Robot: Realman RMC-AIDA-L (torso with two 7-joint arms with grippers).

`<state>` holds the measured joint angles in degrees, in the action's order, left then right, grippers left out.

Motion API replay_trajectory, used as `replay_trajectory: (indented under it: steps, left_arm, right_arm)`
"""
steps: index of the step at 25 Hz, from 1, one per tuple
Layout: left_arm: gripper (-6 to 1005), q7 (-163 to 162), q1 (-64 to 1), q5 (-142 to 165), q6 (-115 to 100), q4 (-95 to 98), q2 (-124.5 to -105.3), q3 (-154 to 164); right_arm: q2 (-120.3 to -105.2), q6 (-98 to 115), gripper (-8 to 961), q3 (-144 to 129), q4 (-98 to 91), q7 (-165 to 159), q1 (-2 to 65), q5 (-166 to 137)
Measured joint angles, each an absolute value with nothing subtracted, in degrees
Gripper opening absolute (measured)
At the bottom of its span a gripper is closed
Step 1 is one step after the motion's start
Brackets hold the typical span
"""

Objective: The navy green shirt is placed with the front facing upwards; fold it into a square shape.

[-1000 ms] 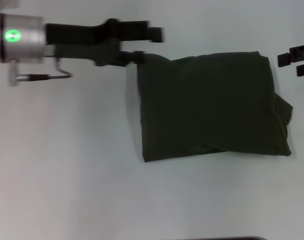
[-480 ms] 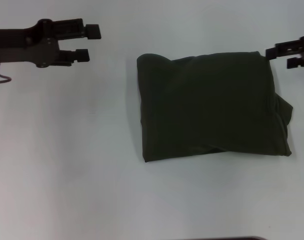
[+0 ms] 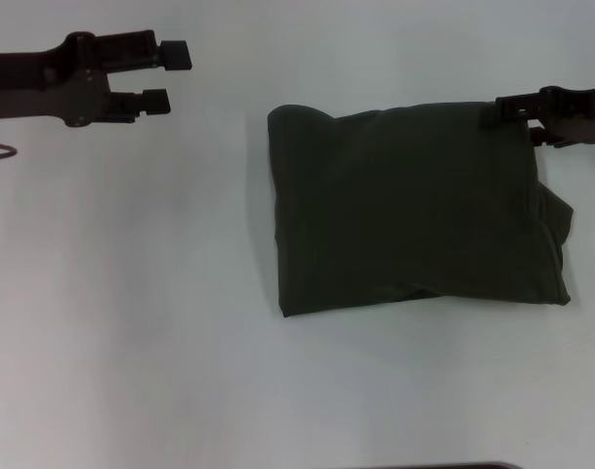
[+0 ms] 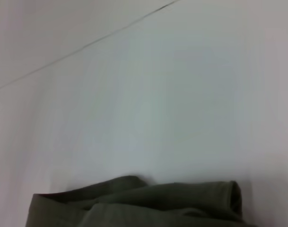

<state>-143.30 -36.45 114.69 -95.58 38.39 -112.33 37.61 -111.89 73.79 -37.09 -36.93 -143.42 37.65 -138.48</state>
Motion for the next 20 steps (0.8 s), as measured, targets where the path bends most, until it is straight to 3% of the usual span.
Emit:
replay_trajectory:
  steps: [4,10,18,20]
  left_arm:
    - [877,-143.2,-36.8,114.7,-95.5,38.4,-112.39,37.6]
    - [877,-143.1,-36.8,114.7,-95.3,38.4,-112.58,37.6]
    - [877,-143.2,-36.6,114.6,-95.3,38.3,-112.72,37.6]
    - [877,-143.2,-36.6,114.4,-95.3,38.3,-112.71,37.6]
  right_arm:
    - [-111.24,75.3,931,-35.5,-37.2,-144.5,37.7,-138.5]
    - [-109.58,77.9,734,-32.6,-37.2,-145.1,37.6,-138.3]
    - [-109.61,77.7,598,-33.1,-36.5,-144.6,37.7,-137.6]
    - [-109.68,77.7,600,-33.1,-36.5,-144.6,37.7,-137.6]
